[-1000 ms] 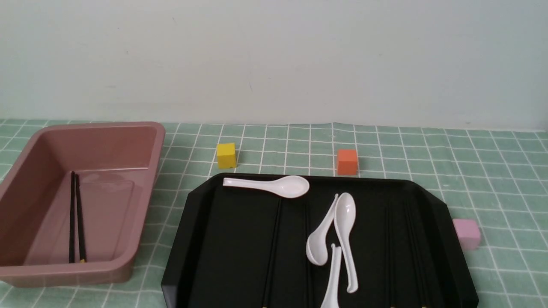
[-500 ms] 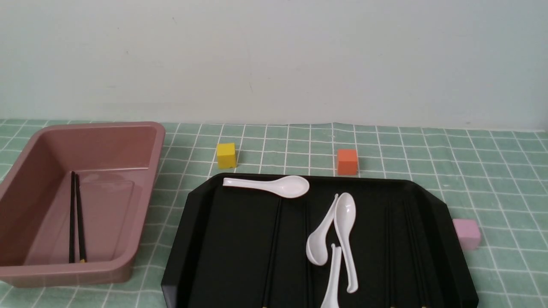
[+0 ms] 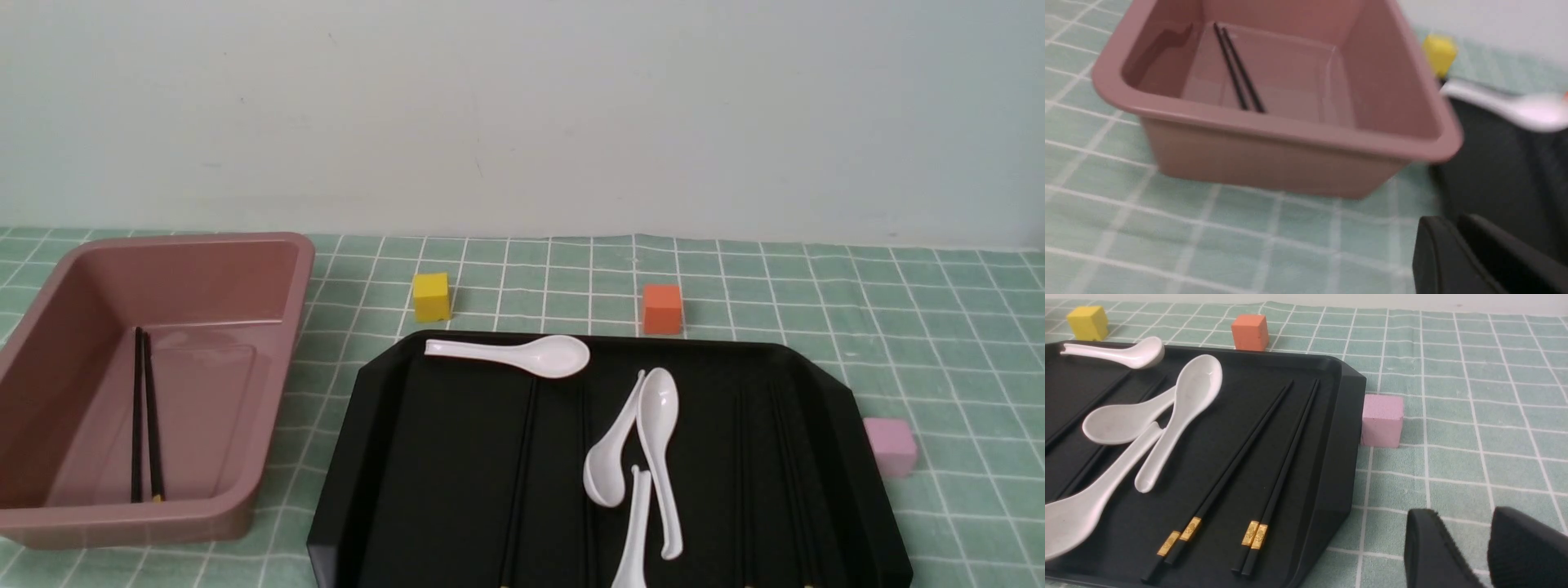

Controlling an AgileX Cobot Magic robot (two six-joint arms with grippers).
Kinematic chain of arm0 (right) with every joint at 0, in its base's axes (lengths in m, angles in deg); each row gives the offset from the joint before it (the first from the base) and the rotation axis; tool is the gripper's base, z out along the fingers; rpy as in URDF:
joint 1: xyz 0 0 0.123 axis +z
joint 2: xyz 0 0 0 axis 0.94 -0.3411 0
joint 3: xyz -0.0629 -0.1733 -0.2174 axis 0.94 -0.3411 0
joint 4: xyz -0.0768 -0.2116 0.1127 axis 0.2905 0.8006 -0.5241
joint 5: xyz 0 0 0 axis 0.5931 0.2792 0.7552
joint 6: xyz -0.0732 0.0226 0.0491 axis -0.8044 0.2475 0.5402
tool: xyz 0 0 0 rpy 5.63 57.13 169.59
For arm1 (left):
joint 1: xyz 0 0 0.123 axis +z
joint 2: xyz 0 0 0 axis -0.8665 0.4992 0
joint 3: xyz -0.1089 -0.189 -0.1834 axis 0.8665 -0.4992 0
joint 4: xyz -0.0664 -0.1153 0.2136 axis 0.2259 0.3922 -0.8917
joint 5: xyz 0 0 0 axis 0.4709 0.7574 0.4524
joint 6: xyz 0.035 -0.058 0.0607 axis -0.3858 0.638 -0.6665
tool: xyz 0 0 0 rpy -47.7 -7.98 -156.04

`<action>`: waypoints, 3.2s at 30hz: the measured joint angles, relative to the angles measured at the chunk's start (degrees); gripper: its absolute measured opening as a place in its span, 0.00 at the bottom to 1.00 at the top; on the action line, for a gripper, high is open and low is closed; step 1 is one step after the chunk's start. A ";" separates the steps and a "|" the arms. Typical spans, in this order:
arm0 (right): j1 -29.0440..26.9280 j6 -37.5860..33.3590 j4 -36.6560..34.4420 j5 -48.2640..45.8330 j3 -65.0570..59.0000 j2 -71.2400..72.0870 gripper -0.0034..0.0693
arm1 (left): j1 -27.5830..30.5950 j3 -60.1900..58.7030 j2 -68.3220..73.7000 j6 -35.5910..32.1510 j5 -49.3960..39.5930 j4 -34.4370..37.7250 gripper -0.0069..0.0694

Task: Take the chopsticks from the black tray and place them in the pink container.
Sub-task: 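Reach over to the black tray and grasp a pair of chopsticks with the left gripper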

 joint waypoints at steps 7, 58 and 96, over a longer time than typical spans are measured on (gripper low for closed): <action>0.00 0.00 0.00 0.00 0.00 0.00 0.38 | 0.00 0.00 0.00 22.38 6.64 26.74 0.19; 0.00 0.00 0.00 0.00 0.00 0.00 0.38 | -33.04 71.56 106.14 8.61 -28.77 6.67 0.51; 0.00 0.00 0.00 0.00 0.00 0.00 0.38 | -33.04 75.67 111.22 18.40 -32.30 -1.44 0.22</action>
